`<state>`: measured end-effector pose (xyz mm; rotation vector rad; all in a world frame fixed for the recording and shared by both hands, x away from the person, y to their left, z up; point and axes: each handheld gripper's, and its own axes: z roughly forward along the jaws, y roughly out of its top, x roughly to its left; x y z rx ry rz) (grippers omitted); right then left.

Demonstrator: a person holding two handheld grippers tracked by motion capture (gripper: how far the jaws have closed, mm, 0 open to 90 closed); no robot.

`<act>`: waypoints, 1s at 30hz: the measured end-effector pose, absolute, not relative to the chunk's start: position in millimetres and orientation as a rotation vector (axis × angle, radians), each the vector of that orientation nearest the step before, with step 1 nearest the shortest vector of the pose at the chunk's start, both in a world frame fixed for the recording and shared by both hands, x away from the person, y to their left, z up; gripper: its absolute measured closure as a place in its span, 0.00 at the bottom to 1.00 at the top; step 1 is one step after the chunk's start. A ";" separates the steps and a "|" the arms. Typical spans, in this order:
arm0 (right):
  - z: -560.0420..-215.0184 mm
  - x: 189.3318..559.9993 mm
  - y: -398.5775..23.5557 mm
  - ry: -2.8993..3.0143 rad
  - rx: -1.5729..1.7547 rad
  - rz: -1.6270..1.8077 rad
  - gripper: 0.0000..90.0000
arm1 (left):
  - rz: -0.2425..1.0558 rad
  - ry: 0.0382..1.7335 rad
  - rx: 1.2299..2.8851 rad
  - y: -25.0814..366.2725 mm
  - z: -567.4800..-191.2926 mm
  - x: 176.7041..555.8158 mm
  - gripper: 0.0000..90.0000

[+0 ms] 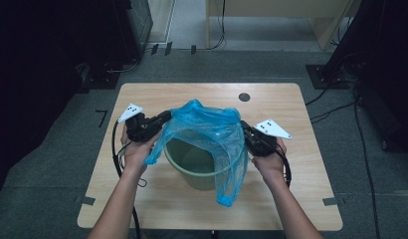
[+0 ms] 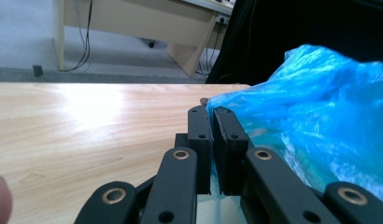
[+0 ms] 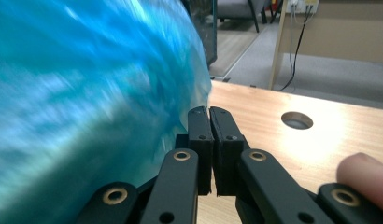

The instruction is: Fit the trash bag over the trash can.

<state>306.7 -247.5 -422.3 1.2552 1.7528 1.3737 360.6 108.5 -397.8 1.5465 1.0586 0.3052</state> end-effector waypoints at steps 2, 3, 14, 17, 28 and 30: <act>-427.8 310.4 -245.7 1.772 1.265 1.353 0.99 | 0.283 1.075 1.545 108.6 -403.4 363.7 0.96; -429.9 311.8 -245.4 1.780 1.266 1.346 0.99 | 0.275 1.085 1.542 108.3 -406.2 364.6 0.96; -422.8 287.3 -269.8 1.686 1.274 1.428 0.94 | 0.246 1.069 1.491 126.7 -413.7 346.8 0.92; -408.6 273.3 -275.5 1.652 1.244 1.464 0.93 | 0.262 1.048 1.481 128.9 -409.7 339.9 0.91; -364.2 241.2 -257.7 1.636 1.058 1.601 0.77 | 0.278 1.010 1.449 123.3 -389.4 331.7 0.96; -362.0 237.9 -250.2 1.655 1.018 1.604 0.72 | 0.287 0.996 1.453 120.5 -383.2 329.6 0.99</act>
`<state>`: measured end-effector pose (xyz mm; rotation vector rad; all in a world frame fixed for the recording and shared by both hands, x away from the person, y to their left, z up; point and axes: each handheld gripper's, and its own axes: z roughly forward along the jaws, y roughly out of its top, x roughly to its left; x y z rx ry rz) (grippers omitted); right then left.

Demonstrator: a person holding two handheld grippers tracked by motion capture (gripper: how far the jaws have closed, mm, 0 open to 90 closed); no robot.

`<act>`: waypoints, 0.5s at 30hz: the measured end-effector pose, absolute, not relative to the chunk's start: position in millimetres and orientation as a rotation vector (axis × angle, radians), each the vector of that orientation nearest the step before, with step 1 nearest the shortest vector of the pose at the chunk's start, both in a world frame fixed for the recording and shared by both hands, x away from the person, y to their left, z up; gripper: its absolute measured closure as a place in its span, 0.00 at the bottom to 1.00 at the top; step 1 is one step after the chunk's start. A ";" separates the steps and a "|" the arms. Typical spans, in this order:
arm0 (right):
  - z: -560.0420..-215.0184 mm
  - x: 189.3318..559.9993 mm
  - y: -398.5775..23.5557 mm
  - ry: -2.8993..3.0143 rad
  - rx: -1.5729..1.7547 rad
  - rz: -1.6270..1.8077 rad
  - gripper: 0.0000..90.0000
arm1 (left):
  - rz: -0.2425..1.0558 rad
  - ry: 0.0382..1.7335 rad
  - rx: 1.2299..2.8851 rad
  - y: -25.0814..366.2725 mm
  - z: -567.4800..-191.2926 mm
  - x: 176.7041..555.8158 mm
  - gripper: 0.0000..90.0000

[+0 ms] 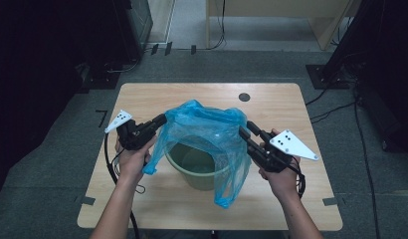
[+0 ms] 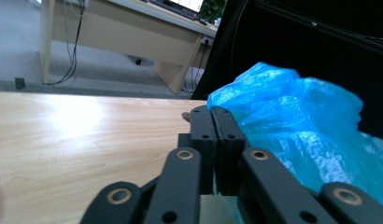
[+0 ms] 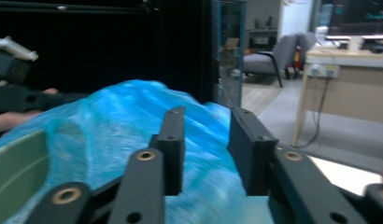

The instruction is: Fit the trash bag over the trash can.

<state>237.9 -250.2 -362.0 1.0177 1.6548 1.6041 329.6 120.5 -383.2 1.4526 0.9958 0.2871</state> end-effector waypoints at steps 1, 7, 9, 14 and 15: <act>-361.3 236.5 -246.6 1.669 0.995 1.606 0.69 | 0.292 0.989 1.448 118.8 -380.1 328.5 1.00; -359.7 231.7 -228.3 1.766 0.880 1.577 0.59 | 0.319 0.943 1.440 111.0 -360.6 321.6 1.00; -359.6 229.5 -223.3 1.807 0.845 1.563 0.58 | 0.324 0.934 1.440 107.2 -355.1 320.7 1.00; -359.8 224.0 -215.2 1.860 0.794 1.550 0.52 | 0.350 0.932 1.457 98.2 -346.8 322.4 1.00; -359.8 222.5 -214.2 1.866 0.788 1.558 0.52 | 0.353 0.936 1.458 96.7 -345.9 322.7 1.00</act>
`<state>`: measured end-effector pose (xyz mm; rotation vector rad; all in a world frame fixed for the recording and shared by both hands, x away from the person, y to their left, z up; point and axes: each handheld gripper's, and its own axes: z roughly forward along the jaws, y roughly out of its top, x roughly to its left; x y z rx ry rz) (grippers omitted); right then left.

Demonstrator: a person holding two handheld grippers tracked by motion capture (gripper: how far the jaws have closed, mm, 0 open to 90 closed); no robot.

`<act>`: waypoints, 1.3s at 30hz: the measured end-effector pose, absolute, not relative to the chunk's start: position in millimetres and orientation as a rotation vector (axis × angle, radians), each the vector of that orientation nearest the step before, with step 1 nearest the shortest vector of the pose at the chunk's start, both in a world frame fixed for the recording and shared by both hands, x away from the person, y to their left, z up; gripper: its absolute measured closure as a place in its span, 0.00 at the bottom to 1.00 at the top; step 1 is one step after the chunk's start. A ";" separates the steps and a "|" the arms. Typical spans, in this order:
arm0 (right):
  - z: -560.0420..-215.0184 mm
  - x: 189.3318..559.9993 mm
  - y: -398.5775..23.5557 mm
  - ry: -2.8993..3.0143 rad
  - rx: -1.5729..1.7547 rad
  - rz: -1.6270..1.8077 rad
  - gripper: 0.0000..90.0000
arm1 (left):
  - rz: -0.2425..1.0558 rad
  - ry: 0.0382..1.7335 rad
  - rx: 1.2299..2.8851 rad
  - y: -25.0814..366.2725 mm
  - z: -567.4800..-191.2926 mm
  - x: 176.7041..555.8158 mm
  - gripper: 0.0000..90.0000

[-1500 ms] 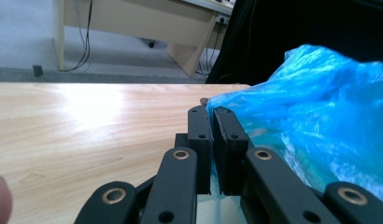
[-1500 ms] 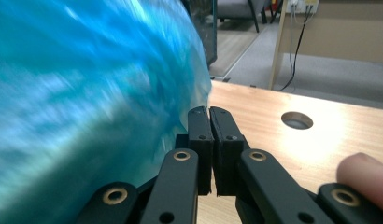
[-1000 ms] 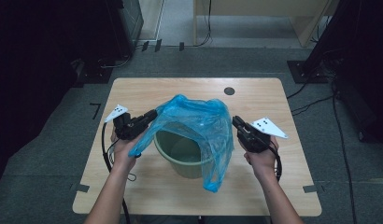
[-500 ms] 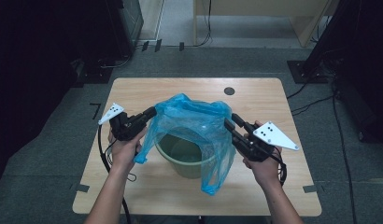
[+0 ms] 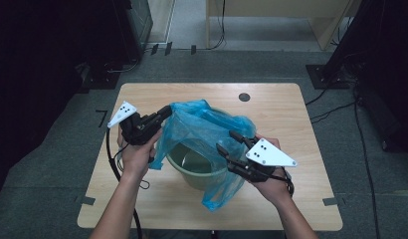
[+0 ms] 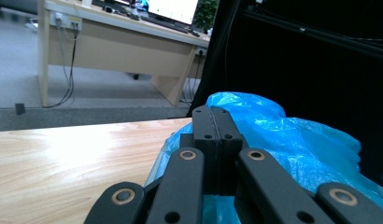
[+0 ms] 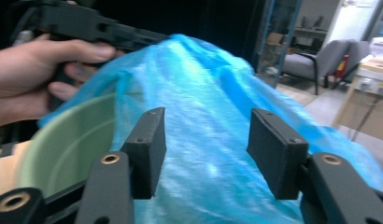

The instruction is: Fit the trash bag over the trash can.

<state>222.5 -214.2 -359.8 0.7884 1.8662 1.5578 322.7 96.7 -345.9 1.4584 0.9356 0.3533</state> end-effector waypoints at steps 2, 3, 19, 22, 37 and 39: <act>-360.1 219.6 -210.7 1.885 0.776 1.559 0.46 | 0.353 0.935 1.457 94.3 -344.5 323.4 1.00; -360.6 218.2 -208.4 1.902 0.759 1.546 0.42 | 0.352 0.932 1.457 93.5 -344.0 323.7 1.00; -367.7 228.4 -198.7 1.774 0.885 1.357 1.00 | 0.416 0.949 1.416 96.7 -335.2 319.6 0.49; -366.9 229.3 -195.3 1.752 0.899 1.359 1.00 | 0.431 0.957 1.398 101.5 -330.9 317.9 0.40; -338.8 234.6 -183.0 1.659 0.942 1.373 1.00 | 0.487 0.883 1.354 93.8 -307.9 268.6 0.39; -336.0 236.0 -181.6 1.648 0.949 1.380 1.00 | 0.476 0.856 1.369 86.5 -308.3 258.0 0.42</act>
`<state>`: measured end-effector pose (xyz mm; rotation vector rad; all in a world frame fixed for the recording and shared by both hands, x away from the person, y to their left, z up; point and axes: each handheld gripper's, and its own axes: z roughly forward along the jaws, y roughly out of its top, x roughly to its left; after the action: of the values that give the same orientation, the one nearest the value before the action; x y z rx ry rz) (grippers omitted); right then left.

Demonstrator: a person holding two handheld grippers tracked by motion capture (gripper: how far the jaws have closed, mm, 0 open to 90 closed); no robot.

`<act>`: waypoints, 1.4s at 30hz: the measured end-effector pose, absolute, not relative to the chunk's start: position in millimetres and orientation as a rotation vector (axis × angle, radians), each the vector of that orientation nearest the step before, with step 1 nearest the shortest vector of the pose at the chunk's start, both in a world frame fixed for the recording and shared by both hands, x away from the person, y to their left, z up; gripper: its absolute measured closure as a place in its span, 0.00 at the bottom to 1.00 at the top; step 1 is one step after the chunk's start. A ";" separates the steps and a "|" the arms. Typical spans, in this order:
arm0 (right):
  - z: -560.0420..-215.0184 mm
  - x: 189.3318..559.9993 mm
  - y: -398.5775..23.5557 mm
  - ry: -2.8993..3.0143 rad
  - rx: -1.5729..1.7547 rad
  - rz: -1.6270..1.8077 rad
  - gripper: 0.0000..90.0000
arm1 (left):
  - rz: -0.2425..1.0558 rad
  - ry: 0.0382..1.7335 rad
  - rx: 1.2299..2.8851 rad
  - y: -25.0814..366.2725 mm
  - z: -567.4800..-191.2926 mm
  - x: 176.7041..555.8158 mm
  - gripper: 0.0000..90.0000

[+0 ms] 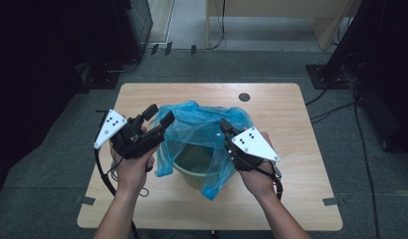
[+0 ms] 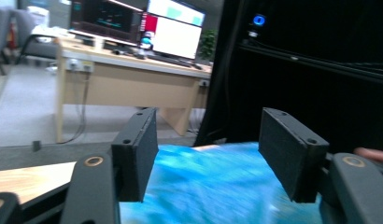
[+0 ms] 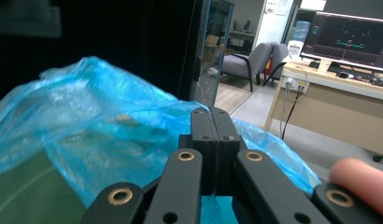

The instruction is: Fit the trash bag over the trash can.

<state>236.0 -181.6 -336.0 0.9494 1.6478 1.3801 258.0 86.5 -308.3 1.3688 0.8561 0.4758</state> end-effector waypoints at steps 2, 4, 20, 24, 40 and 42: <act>-334.4 237.8 -180.6 1.635 0.973 1.396 1.00 | 0.459 0.830 1.382 77.9 -310.6 247.6 0.44; -333.7 239.1 -179.4 1.630 0.981 1.401 1.00 | 0.435 0.806 1.404 68.6 -314.3 238.2 0.48; -328.0 231.4 -179.3 1.620 0.954 1.460 1.00 | 0.520 0.756 1.610 14.4 -348.5 222.9 0.43; -326.0 229.6 -182.2 1.622 0.949 1.469 1.00 | 0.604 0.742 1.655 14.2 -350.0 224.0 0.39; -322.1 226.5 -193.5 1.610 0.970 1.507 1.00 | 0.682 0.603 1.714 31.6 -354.0 221.6 1.00; -322.6 226.8 -198.4 1.602 0.979 1.501 1.00 | 0.659 0.580 1.675 41.6 -354.9 216.7 1.00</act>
<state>226.8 -198.4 -322.6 0.9788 1.6015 1.5006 216.7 41.6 -354.9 1.6746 0.5803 0.6586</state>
